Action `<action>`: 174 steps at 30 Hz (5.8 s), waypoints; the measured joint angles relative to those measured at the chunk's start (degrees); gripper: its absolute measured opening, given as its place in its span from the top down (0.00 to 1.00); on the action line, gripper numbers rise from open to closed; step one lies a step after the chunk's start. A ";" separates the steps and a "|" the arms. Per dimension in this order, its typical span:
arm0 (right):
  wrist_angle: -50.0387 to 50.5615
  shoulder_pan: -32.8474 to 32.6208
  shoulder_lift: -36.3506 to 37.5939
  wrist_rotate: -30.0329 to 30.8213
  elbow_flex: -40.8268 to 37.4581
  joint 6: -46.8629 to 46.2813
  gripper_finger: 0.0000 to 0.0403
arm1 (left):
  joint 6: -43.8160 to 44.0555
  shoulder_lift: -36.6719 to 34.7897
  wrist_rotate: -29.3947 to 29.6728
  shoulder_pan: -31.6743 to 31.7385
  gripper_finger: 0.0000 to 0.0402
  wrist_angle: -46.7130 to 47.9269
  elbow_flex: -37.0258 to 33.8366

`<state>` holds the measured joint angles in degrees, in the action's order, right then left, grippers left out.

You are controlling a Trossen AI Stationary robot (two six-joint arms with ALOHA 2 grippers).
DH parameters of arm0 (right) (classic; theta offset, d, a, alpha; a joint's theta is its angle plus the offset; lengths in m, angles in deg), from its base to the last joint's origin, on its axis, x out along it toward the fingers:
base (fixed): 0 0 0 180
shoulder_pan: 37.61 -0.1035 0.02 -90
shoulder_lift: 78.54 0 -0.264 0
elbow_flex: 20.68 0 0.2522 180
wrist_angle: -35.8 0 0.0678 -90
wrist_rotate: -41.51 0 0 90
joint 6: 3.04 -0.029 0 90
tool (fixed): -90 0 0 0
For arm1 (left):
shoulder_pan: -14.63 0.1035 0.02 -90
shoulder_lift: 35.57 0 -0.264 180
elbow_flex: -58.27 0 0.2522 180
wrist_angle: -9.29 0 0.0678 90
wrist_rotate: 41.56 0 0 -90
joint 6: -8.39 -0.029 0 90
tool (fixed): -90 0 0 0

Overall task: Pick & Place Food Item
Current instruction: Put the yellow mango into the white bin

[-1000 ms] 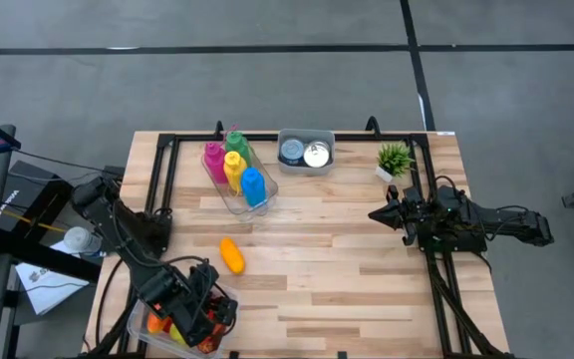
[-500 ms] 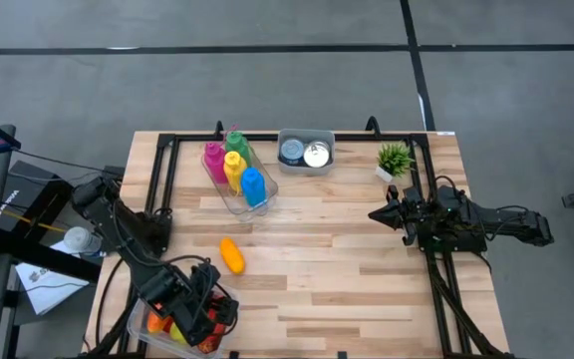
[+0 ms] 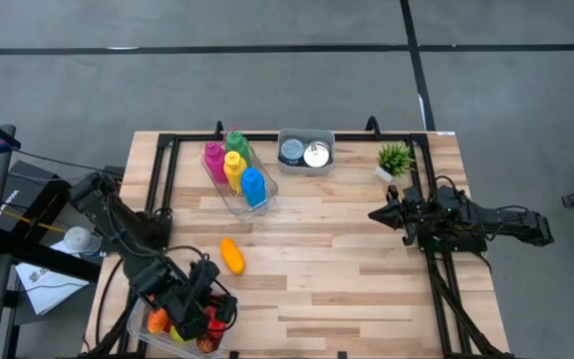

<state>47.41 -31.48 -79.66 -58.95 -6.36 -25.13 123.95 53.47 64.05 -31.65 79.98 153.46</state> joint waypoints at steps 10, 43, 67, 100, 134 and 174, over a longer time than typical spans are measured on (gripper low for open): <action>0.00 0.01 0.00 0.00 0.00 0.01 0.97 | -19.20 -8.72 6.04 10.73 0.20 -0.73 0.07; 0.00 0.01 0.00 0.00 0.00 0.00 0.97 | -104.92 2.57 -15.35 35.64 0.23 5.91 -5.82; 0.00 0.00 0.01 0.00 0.00 0.01 0.97 | -127.35 2.53 -21.51 34.80 0.23 -3.30 -20.59; 0.00 0.00 0.00 0.00 0.00 0.01 0.97 | -141.28 7.52 -25.56 38.10 0.28 -5.74 -20.57; -0.09 0.00 0.00 -0.02 0.00 0.01 0.97 | -126.40 12.04 -22.08 38.17 0.47 -13.63 -15.28; -0.11 0.00 0.00 -0.01 0.00 0.01 0.97 | -59.17 -23.57 -26.19 21.06 0.45 -23.02 -7.30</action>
<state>47.29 -31.48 -79.66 -58.96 -6.36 -25.13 64.78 29.89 37.86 -10.59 56.96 146.16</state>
